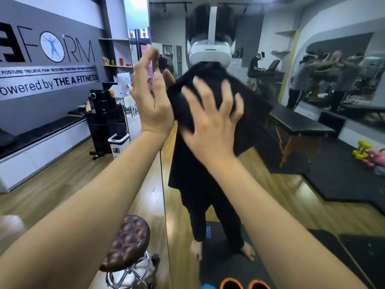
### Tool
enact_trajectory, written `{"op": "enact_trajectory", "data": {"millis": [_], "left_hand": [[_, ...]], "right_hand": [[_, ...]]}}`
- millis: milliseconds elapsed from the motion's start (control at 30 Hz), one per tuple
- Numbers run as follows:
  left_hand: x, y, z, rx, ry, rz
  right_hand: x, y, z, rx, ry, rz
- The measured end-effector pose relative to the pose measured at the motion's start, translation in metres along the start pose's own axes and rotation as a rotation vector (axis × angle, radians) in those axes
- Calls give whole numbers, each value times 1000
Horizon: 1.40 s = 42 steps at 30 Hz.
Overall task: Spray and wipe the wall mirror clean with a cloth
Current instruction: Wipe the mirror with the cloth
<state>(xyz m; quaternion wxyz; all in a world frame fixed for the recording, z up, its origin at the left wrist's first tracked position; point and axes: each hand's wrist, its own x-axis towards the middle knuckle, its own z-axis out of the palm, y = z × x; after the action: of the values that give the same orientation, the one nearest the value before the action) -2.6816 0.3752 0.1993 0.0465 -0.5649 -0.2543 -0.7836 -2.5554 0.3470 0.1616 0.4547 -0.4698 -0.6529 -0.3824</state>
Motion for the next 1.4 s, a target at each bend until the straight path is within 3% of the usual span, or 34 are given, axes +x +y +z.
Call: {"op": "enact_trajectory", "data": {"millis": [200,333,533,667,767,900,1000,1233,1300,1400], "left_hand": [[-1,-3,-3,58,15,36],[0,3,6,-82,-16,-35],[-2,6,5,69,1,-7],[2,-1,3,-36,-10,22],[-2,1,-1,126,-24,147],[-15,1,-7,402,-217,437],[-30,3,-5,461,-456,646],[-63,12,10,456,-657,753],[-69,14,21,447,-687,774],[-78,26,46,409,-740,828]], "right_hand": [[-59,23,15,-77,-76,-315],[-9,28,-1,-11,-21,-165],[85,17,-29,97,111,201],[28,-3,-6,52,82,122],[-46,-1,16,-15,48,-14],[-96,24,26,-77,21,-176],[-92,40,19,-44,37,-154],[-112,74,6,50,89,356],[-134,63,12,2,47,265],[-174,70,22,-63,-25,-35]]}}
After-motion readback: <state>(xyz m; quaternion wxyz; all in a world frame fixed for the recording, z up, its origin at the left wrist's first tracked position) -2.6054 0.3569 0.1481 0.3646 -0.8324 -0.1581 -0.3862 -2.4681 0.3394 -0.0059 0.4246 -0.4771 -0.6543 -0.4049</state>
